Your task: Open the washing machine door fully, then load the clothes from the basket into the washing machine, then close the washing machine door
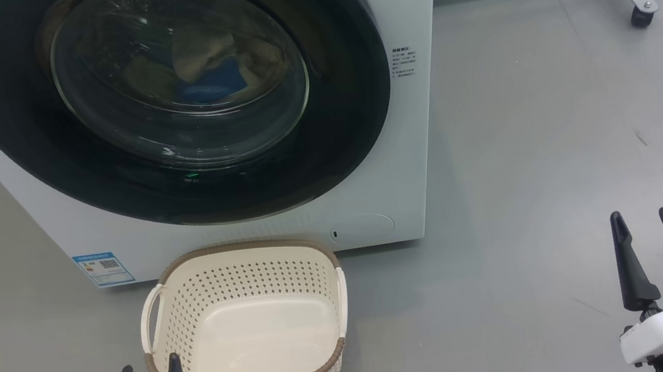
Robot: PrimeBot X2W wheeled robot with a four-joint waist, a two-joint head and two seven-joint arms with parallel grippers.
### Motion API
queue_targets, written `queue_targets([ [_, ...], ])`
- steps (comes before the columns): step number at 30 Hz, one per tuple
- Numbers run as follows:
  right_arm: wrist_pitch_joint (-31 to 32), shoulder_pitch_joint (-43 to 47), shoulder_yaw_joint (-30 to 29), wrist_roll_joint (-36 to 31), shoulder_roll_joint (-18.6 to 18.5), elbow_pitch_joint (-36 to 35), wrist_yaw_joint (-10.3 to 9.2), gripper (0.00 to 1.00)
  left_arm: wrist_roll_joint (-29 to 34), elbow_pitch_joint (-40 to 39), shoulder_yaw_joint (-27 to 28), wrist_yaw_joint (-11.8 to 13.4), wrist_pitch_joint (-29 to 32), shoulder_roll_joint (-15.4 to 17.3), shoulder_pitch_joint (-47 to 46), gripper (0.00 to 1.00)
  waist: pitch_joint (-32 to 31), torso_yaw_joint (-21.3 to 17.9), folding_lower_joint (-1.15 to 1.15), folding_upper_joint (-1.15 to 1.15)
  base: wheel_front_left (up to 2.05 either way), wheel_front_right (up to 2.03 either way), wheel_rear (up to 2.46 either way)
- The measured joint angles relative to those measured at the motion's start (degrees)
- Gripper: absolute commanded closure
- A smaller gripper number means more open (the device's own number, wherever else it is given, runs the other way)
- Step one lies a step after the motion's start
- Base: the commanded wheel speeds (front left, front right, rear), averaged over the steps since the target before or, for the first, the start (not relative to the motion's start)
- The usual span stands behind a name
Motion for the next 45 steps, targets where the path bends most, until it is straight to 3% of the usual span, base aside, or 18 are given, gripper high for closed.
queue_targets([
  [29, 0.01, 1.1, -0.52, -0.75, 0.63, 0.0, 0.0, 0.0, 1.6, -1.27, 0.77, 0.0, 0.0, -0.25, 0.14, 0.0, 0.4, -0.68, 0.0, 0.0, 0.0, 0.0, 0.0],
  [30, 0.01, 1.1, -0.53, -0.75, 0.67, 0.01, 0.0, 1.0, 1.69, -1.29, 0.7, 0.0, 0.0, -0.25, 0.16, 1.0, 0.4, -0.7, 0.0, 0.0, 0.0, 0.0, 0.0],
  [39, 0.05, 2.32, 0.05, -0.24, 2.34, 3.91, 0.01, 1.0, 1.36, 1.97, 0.1, 0.01, 0.01, -1.31, 1.2, 1.0, 0.4, -0.76, 0.0, 0.0, 0.0, 0.0, 0.0],
  [45, 0.09, 2.32, 0.57, 3.44, 2.33, 3.58, 0.01, 1.0, -2.44, 1.02, -0.15, 0.01, 0.02, -1.32, 1.55, 1.0, 0.37, -0.99, 0.0, 0.0, 0.0, 0.0, 0.0],
])
